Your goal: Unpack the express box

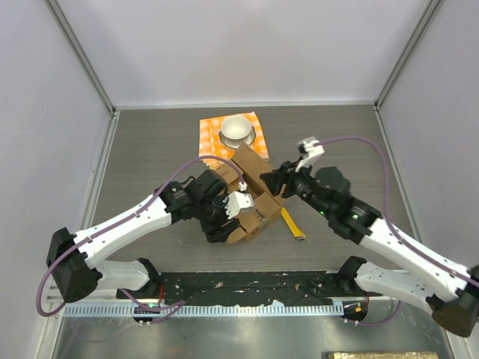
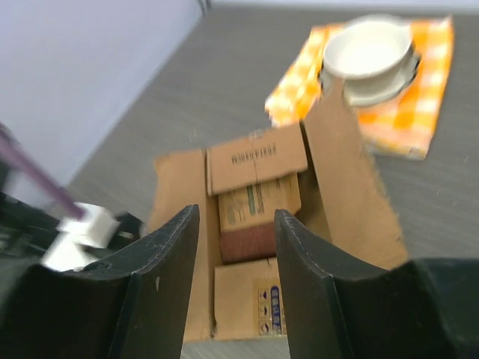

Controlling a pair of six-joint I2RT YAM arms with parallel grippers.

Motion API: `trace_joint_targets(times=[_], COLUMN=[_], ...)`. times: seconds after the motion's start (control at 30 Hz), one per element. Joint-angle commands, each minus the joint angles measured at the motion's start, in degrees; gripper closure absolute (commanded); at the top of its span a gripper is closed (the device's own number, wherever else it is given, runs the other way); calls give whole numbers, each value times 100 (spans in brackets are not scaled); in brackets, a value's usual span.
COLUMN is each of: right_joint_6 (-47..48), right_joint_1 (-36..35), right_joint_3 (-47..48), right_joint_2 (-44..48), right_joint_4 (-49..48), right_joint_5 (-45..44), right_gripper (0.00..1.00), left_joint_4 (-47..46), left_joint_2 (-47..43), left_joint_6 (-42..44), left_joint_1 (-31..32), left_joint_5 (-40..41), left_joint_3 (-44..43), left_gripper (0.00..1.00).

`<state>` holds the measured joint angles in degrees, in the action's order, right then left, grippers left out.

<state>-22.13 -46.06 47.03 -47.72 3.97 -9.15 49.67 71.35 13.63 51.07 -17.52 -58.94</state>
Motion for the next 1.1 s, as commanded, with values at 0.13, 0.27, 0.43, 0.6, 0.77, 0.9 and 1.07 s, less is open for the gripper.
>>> trace_joint_targets(times=[0.13,0.27,0.43,0.6,0.77,0.9,1.07], right_joint_6=[367,499,578,762,842,859,790], right_joint_1=[1,-25,-105,-131,-149,-166,-166], right_joint_3=[-159,-80,26,87,114,105,105], right_joint_2=[-1581,-2345,-3110,-3533,-3788,-3972,-4254], right_joint_4=[-897,-1099,-1328,-1425,-1627,-1996,-2417], right_joint_5=[836,1055,1003,626,458,458,519], right_gripper=[48,43,41,41,38,38,43], left_joint_4=[-221,-221,-265,-309,-326,-326,-300], left_joint_2=[-437,-648,-798,-877,-913,-930,-956], left_joint_6=[-89,-53,-18,61,87,96,105], left_joint_1=[-343,-396,-501,-510,-510,-519,-580], left_joint_5=[-516,-577,-648,-648,-683,-770,-814], left_joint_3=[-75,119,286,435,488,515,515], left_gripper=[32,27,27,29,30,31,32])
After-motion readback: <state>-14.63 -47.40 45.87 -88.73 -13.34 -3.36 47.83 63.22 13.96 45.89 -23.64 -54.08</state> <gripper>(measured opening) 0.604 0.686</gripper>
